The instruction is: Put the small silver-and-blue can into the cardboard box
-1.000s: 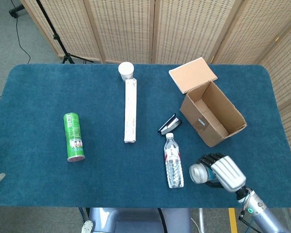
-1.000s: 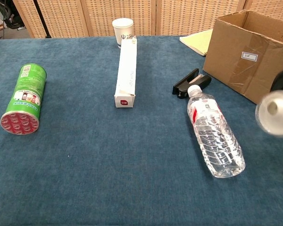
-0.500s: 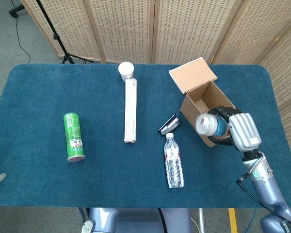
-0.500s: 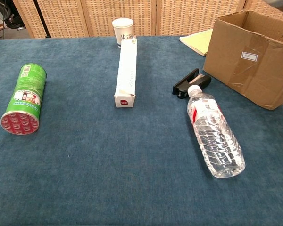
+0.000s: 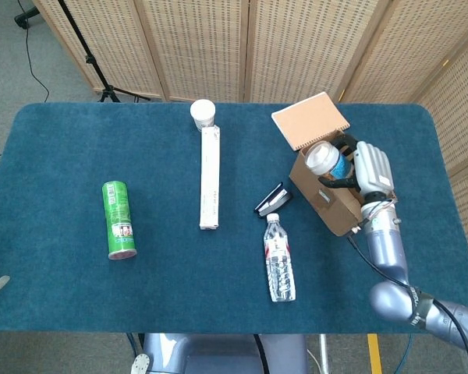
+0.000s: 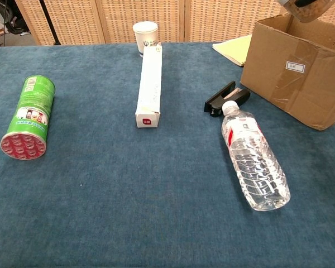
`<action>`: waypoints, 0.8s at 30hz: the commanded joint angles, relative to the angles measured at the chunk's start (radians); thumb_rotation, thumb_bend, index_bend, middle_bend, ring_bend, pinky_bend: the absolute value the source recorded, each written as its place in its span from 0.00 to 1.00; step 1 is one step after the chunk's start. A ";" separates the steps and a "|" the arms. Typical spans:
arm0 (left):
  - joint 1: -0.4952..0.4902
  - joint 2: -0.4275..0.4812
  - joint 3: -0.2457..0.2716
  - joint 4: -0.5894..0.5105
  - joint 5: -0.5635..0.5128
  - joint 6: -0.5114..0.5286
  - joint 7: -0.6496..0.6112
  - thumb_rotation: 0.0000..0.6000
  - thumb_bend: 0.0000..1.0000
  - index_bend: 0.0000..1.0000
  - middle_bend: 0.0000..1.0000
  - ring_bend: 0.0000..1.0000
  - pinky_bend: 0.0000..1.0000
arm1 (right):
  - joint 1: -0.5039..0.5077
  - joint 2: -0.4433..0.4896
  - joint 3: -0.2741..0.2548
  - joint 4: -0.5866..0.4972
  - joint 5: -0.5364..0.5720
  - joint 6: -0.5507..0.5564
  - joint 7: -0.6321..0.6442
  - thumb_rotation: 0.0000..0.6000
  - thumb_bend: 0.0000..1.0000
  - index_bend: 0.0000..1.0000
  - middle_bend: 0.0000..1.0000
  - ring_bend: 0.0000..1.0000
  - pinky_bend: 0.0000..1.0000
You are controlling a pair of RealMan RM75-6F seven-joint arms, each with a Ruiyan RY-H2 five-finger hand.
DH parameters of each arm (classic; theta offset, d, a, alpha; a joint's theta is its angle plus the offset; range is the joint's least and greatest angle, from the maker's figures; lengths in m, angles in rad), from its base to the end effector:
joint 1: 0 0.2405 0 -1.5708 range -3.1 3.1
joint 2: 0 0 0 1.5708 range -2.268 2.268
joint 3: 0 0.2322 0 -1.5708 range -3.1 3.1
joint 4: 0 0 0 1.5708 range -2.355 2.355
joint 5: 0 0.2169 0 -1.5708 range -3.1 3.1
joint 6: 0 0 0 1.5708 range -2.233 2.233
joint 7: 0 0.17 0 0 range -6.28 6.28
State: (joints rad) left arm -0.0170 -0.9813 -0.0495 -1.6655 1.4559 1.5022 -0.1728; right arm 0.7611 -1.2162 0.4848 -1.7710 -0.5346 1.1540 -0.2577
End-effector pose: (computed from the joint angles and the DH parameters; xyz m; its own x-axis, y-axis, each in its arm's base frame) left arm -0.3108 0.1849 0.1848 0.3101 -0.0055 0.9507 0.9465 0.0954 -0.3082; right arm -0.1201 -0.4086 0.1271 -0.0343 -0.0131 0.9993 -0.9966 0.0758 -0.0332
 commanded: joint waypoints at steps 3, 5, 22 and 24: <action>-0.001 0.003 0.000 0.001 -0.001 -0.003 -0.008 1.00 0.00 0.00 0.00 0.00 0.00 | 0.039 -0.045 0.024 0.062 0.105 0.006 -0.036 1.00 0.57 0.70 0.70 0.54 0.53; -0.001 0.005 0.002 0.001 0.001 -0.004 -0.011 1.00 0.00 0.00 0.00 0.00 0.00 | 0.043 -0.054 0.022 0.078 0.122 0.010 -0.043 1.00 0.57 0.70 0.70 0.54 0.53; -0.002 0.008 0.002 0.003 0.000 -0.006 -0.019 1.00 0.00 0.00 0.00 0.00 0.00 | 0.008 -0.048 0.008 0.108 0.109 -0.093 0.024 1.00 0.00 0.13 0.01 0.00 0.28; -0.003 0.007 0.002 0.003 0.000 -0.007 -0.018 1.00 0.00 0.00 0.00 0.00 0.00 | 0.002 -0.039 0.017 0.092 0.098 -0.093 0.044 1.00 0.00 0.10 0.00 0.00 0.22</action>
State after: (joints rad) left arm -0.0201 -0.9738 -0.0473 -1.6625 1.4562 1.4954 -0.1912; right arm 0.7714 -1.2657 0.4950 -1.6646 -0.4239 1.0642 -0.2281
